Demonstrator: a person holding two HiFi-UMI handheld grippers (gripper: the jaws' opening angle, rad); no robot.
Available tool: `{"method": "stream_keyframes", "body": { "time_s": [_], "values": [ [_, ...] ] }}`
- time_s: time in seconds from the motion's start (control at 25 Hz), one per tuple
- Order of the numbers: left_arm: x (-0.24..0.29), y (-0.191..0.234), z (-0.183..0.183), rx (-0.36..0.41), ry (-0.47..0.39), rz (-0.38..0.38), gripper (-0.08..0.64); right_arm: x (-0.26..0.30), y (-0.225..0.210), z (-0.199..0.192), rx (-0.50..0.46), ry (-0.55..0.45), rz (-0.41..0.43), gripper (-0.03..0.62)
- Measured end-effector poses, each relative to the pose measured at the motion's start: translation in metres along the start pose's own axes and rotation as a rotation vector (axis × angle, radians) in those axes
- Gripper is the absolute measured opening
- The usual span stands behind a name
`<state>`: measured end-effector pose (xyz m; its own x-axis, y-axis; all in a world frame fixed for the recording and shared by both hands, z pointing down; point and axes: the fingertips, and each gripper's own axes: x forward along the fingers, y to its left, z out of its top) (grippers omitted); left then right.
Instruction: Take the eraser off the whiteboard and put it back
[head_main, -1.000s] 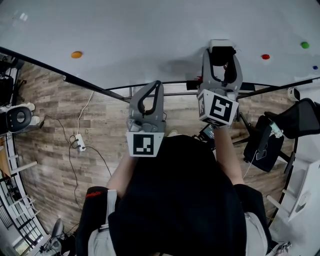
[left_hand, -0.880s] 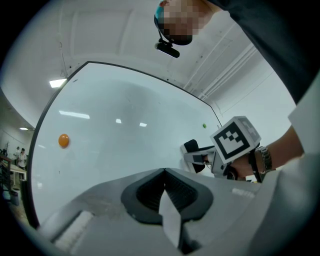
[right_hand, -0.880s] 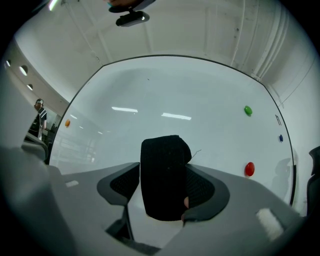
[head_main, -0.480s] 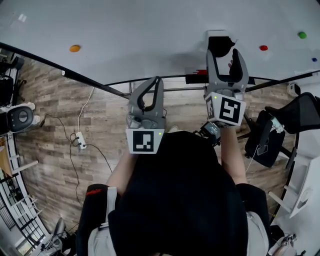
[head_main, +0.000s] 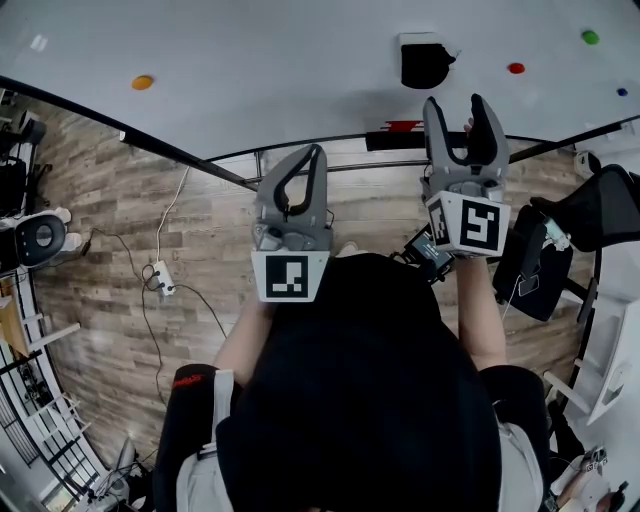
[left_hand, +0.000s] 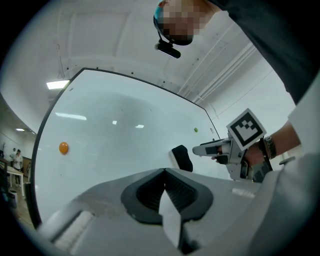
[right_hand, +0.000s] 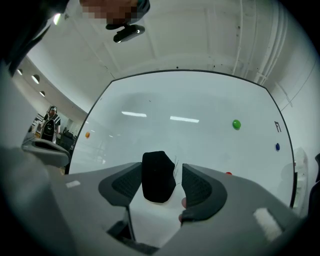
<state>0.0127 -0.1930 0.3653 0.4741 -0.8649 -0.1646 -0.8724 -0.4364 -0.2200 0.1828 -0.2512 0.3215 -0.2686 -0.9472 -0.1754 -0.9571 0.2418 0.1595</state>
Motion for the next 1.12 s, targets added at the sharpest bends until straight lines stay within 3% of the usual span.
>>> {"method": "stream_keyframes", "body": {
  "time_s": [0.24,0.52,0.68,0.84,1.12],
  "values": [
    [-0.009,-0.009,0.003,-0.032,-0.02,0.005,0.003,-0.026,0.016,0.014,0.034,-0.031,0.054,0.182],
    [-0.016,-0.025,0.01,-0.011,-0.034,-0.017,0.002,-0.056,0.041,0.023,0.074,-0.046,0.12,0.141],
    [-0.02,-0.029,0.008,0.017,-0.012,-0.031,0.003,-0.068,0.057,0.015,0.119,-0.032,0.162,0.112],
    [-0.023,-0.029,0.009,-0.02,-0.027,-0.013,0.003,-0.077,0.075,0.003,0.16,-0.005,0.213,0.083],
    [-0.033,-0.03,0.002,-0.018,0.004,0.004,0.002,-0.089,0.102,-0.008,0.192,0.026,0.279,0.05]
  ]
}}
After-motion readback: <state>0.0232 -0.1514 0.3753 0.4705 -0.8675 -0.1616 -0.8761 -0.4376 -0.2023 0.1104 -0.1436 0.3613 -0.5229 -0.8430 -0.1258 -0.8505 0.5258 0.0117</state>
